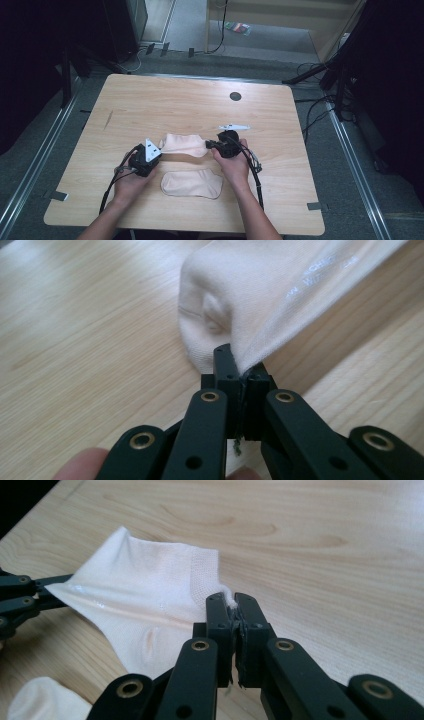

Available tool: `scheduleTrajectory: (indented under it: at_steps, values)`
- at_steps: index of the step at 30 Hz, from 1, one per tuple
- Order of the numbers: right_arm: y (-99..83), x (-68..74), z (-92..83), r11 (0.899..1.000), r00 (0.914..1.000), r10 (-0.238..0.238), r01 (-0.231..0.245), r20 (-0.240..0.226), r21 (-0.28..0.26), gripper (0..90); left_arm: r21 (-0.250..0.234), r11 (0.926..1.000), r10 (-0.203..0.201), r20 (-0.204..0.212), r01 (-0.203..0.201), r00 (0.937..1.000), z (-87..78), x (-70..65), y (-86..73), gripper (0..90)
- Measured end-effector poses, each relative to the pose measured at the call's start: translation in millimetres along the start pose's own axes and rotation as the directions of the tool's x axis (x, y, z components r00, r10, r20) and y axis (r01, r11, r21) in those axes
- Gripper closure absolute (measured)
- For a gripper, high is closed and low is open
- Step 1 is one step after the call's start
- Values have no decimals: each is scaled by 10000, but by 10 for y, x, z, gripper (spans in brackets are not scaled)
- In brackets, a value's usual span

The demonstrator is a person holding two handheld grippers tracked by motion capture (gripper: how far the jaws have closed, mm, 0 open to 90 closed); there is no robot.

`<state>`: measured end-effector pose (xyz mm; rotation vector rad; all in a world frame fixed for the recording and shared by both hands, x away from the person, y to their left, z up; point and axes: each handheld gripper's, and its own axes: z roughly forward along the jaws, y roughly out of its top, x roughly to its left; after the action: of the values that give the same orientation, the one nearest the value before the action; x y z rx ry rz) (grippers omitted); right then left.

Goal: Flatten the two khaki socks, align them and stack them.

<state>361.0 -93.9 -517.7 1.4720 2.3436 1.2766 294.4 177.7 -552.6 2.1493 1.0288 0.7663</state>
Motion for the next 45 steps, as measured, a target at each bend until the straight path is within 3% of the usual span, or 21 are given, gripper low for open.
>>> scheduleTrajectory:
  at_steps: [4,10,11,12,15,17,19,21,22,23,24,25,29,31,33,35,38,39,40,42,45]
  values:
    - [-15,-21,46,9998,9998,-134,133,119,148,870,-100,9998,-160,155,161,9998,-3,3,-7,888]
    - [5,-89,27,9978,9947,-610,586,830,311,869,-89,9927,-1198,599,1205,9910,-66,150,-94,845]
    - [5,-89,27,9978,9947,-610,586,830,311,869,-89,9927,-1198,599,1205,9910,-66,150,-94,839]
    - [3,-136,8,9973,9940,-692,668,848,306,868,-105,9837,-1776,968,1794,9793,-92,250,-134,831]
    - [3,-167,-12,9949,9899,-991,969,1013,266,852,-231,9540,-2918,1593,2990,9431,-109,388,-186,753]
    - [1,-172,-29,9924,9852,-1232,1228,1192,113,739,-497,9289,-3537,1749,3670,9189,-123,453,-208,692]
    - [6,-181,-58,9904,9762,-1307,1364,1729,-216,639,-610,9101,-3937,1813,4099,9012,-124,496,-218,654]
    - [10,-197,-87,9908,9769,-1176,1275,1785,-450,610,-708,9049,-4014,1857,4197,8969,-118,510,-217,624]
    - [16,-226,-162,9897,9797,-904,1084,1789,-935,585,-846,8907,-4225,2084,4466,8821,-112,530,-201,609]
    - [16,-226,-162,9897,9797,-904,1084,1789,-935,585,-846,8907,-4225,2084,4466,8821,-112,530,-201,600]
    - [16,-241,-213,9865,9794,-866,1099,1823,-1217,587,-1062,8797,-4338,2199,4635,8738,-96,531,-161,594]
    - [13,-246,-235,9851,9804,-823,1073,1791,-1346,589,-1037,8773,-4379,2269,4686,8699,-79,538,-130,590]
    - [-3,-266,-257,9853,9833,-593,852,1721,-1478,587,-945,8776,-4376,2421,4699,8660,13,547,-20,582]
    - [-31,-275,-235,9867,9868,-515,740,1533,-1444,582,-782,8786,-4374,2643,4711,8596,118,533,109,565]
    - [-54,-274,-201,9895,9901,-523,689,1301,-1269,562,-626,8857,-4290,2686,4600,8625,193,518,183,560]
    - [-81,-266,-151,9931,9902,-536,663,1291,-963,547,-571,8802,-4390,2792,4711,8540,269,502,224,587]
    - [-120,-272,-86,9957,9863,-442,564,1589,-729,535,-130,8868,-4417,2703,4619,8555,374,470,269,584]
    - [-130,-272,-70,9968,9879,-270,382,1528,-708,538,0,8873,-4435,2738,4612,8534,399,451,282,582]
    - [-136,-276,-54,9974,9899,-245,338,1399,-644,542,3,8897,-4396,2700,4565,8566,416,433,283,589]
    - [-148,-264,-18,9981,9896,-299,371,1410,-492,582,161,8945,-4357,2540,4467,8635,452,413,277,615]
    - [-159,-257,15,9988,9904,-299,347,1349,-333,677,235,8931,-4407,2459,4492,8633,468,404,276,660]
